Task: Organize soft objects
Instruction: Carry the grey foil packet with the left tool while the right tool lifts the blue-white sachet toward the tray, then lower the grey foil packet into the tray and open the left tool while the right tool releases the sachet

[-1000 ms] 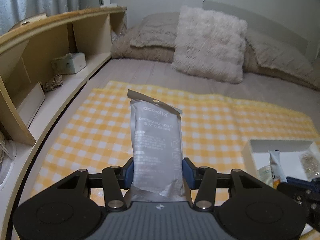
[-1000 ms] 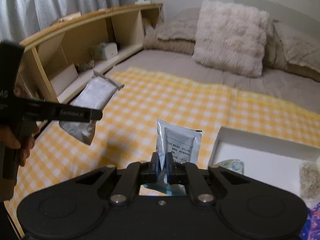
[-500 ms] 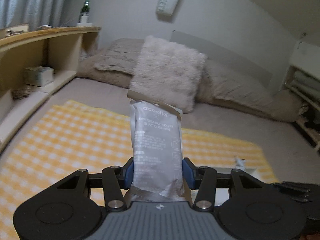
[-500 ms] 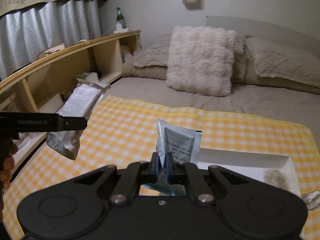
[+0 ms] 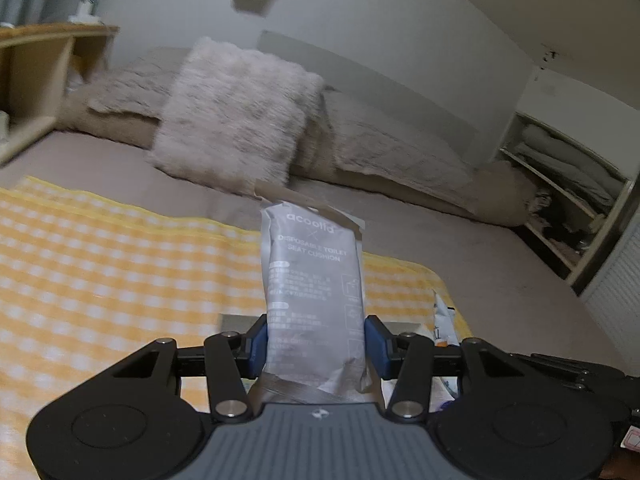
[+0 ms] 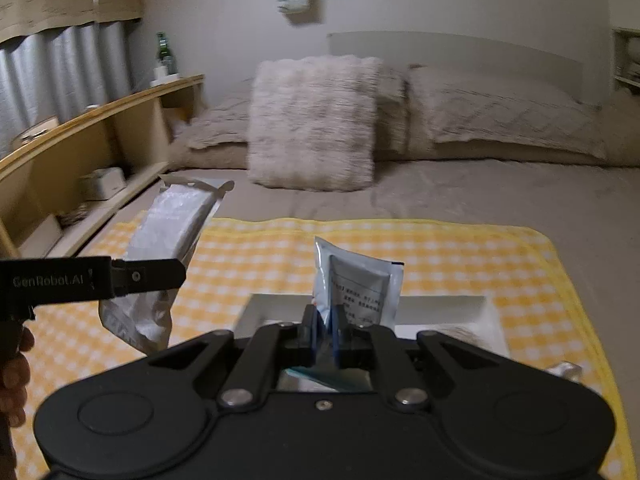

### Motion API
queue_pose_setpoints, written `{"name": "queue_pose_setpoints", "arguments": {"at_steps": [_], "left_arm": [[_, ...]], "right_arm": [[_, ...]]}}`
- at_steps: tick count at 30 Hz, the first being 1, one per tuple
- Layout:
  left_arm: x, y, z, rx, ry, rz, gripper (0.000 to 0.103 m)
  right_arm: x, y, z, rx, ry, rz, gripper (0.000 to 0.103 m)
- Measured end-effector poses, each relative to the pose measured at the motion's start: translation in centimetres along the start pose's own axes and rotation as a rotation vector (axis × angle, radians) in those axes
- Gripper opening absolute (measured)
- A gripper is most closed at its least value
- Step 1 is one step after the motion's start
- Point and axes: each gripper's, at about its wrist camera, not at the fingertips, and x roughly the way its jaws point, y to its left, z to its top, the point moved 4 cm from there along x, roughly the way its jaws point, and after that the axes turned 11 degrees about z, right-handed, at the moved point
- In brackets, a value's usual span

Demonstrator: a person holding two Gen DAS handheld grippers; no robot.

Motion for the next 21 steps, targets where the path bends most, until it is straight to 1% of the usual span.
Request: {"name": "queue_pose_setpoints", "arguments": {"at_steps": [3,10,13,17,18,20,21], "left_arm": [[2.0,-1.5,-0.7,-0.015,0.032,-0.057,0.051],[7.1,-5.2,-2.9,-0.124,0.133,-0.195,0.051],[9.1,-6.6,-4.1,-0.152,0.181,-0.239,0.051],[12.0,-7.7,-5.5,-0.196,0.232,-0.265,0.051],[12.6,-7.8,-5.8,-0.206,0.24,-0.263,0.053],[13.9,-7.8,-6.4,-0.232,0.255,-0.261,0.067],[14.5,-7.6,-6.7,-0.248,0.264,-0.256,0.082]], "right_arm": [[0.0,-1.7,-0.1,0.021,0.0,-0.032,0.008],[-0.2,-4.7,0.1,0.077,-0.025,-0.1,0.007],[-0.1,-5.4,0.1,0.089,-0.028,-0.11,0.007],[0.1,-6.5,0.1,0.091,-0.025,-0.133,0.007],[0.1,-6.8,0.0,0.094,-0.023,-0.14,0.007],[0.2,-7.4,0.1,0.099,-0.023,-0.148,0.007],[0.2,-7.7,0.0,0.104,-0.023,-0.151,0.007]]}}
